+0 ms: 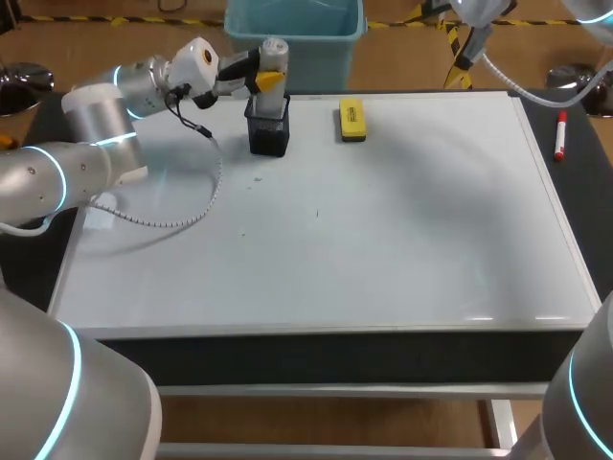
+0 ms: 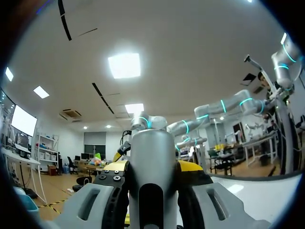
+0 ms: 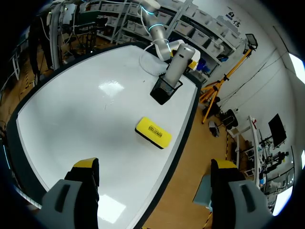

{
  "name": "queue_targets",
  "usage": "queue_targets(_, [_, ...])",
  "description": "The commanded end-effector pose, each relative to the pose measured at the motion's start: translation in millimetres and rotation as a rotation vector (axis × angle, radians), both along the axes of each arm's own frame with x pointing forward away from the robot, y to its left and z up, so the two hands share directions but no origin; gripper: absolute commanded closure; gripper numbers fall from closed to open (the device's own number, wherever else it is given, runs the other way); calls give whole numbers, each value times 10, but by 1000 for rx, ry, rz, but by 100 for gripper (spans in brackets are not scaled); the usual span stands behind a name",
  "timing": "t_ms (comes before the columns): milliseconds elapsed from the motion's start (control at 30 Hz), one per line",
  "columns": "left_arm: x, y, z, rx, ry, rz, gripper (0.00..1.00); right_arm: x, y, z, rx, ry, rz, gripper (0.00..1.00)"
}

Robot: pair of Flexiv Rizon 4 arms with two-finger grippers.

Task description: Pick up the inspection probe, press it on each red-marked spot on the whiteboard one by one, put down the probe, pick up the eraser, and wipe off all the red marks.

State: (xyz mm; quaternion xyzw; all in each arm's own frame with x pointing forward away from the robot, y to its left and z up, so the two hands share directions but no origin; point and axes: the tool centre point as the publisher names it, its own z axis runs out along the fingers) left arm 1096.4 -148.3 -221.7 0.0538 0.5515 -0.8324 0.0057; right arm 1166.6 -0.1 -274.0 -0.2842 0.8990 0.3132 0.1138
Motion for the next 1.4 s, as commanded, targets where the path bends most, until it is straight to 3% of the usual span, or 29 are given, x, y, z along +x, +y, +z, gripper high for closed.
queue_targets(33, [7,-13,-38,9,-9,-6,100,-5,-3,13,-6,0,2,0])
queue_targets(400, [-2,15,-206,-18,-21,11,100,-5,-3,13,-6,0,2,0])
queue_targets(800, [7,-11,-301,25,12,5,100,-5,-3,13,-6,0,2,0])
queue_targets(833, [7,-15,-299,25,13,5,95,-5,-3,13,-6,0,2,0])
queue_targets(900, [8,-18,-286,27,13,7,19,-5,-3,13,-6,0,2,0])
queue_targets(933, [8,-14,-274,27,11,8,0,-5,-3,13,-6,0,2,0])
queue_targets(1233, [-4,26,-221,31,1,21,0,-5,-3,13,-6,0,2,0])
queue_targets(1400, [-28,47,-172,81,-2,20,0,-5,-3,13,-6,0,2,0])
